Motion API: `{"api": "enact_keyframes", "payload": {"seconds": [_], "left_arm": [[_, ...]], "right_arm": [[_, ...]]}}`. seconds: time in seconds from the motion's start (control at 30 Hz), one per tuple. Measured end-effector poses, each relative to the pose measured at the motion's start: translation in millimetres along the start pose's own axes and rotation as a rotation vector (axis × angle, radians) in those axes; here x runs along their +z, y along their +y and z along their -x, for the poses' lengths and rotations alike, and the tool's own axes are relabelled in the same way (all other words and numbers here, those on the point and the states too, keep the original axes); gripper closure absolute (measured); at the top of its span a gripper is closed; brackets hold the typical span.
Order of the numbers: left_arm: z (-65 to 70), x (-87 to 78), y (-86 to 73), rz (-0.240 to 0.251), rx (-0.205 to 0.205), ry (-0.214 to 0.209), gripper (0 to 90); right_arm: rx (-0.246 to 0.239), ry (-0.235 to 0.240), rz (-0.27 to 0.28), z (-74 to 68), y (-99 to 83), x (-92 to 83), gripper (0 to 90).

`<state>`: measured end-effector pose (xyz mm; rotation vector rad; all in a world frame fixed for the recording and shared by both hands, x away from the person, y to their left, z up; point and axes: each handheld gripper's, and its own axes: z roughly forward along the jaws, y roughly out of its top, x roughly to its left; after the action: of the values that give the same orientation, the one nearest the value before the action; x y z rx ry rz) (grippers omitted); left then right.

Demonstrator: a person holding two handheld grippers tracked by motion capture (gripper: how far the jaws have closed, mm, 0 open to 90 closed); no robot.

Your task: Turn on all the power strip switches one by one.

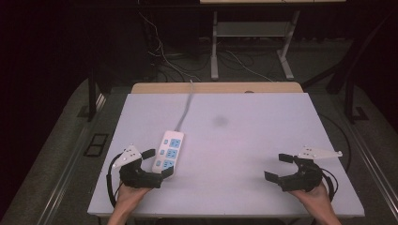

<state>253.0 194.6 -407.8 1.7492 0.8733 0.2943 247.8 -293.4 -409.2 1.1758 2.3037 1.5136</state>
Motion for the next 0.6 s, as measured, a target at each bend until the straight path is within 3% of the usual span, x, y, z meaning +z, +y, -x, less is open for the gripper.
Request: {"api": "enact_keyframes", "payload": {"seconds": [0.6], "left_arm": [[3.2, 0.4, 0.1, -0.008, -0.007, -0.006, 0.0]], "right_arm": [[-0.006, -0.002, -0.010, -0.8, -1.1, -0.3, 0.8]]}}
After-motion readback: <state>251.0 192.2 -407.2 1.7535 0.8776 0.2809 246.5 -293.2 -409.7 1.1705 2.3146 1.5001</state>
